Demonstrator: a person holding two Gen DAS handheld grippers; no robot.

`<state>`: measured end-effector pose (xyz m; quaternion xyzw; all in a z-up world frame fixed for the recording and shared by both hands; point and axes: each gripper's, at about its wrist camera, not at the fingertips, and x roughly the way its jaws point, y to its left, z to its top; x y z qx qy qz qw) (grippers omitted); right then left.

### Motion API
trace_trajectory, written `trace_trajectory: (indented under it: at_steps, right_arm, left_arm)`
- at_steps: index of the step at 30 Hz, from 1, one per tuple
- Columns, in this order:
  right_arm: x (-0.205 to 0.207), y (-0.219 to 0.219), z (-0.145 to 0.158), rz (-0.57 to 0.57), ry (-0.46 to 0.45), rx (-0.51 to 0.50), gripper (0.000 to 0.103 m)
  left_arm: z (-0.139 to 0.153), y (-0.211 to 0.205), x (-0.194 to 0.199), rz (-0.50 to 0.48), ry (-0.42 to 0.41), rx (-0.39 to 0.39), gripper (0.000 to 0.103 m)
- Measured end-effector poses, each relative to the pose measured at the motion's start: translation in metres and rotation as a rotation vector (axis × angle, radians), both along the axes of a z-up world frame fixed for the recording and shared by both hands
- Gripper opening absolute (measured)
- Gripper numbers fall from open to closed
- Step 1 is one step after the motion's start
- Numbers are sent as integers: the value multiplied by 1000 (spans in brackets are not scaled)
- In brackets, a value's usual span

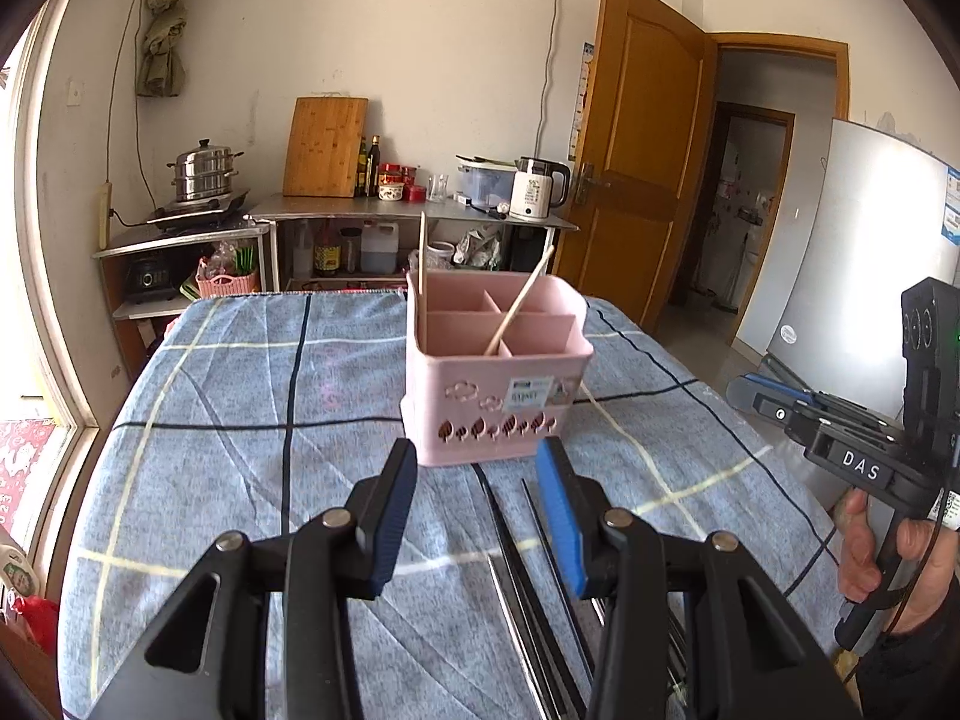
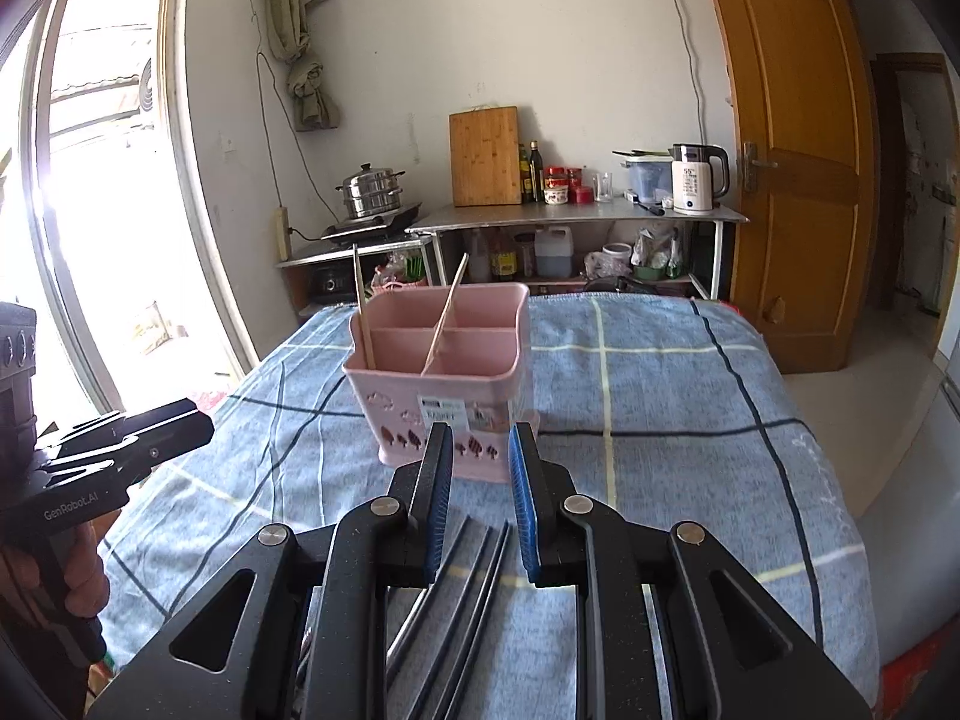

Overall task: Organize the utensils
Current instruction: 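Open both tools to release the chopsticks and pull back from the basket, then grasp a thin metal chopstick with the left tool while the right tool grasps another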

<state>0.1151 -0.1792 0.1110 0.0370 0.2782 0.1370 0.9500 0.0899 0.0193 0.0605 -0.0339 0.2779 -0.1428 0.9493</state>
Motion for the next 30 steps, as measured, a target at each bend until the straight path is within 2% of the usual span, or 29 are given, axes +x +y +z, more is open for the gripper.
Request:
trace_trajectory:
  at_steps: [4,10,21,30]
  right_arm:
    - [-15,-4,-22,13,48,5,20]
    - [-23,-1,-43,27,92,-17,20]
    - [-1,0,-77,5,203,-38,20]
    - [25,1,-106,-8,306,-45,19]
  left_arm:
    - [-20,-10,-15,-14,22,21,43]
    - [-46,-15,-15,-28,93,27,43]
    - [-87,-19,17,-32,245,55,43]
    - [-107,-28,38,-41,319,91,37]
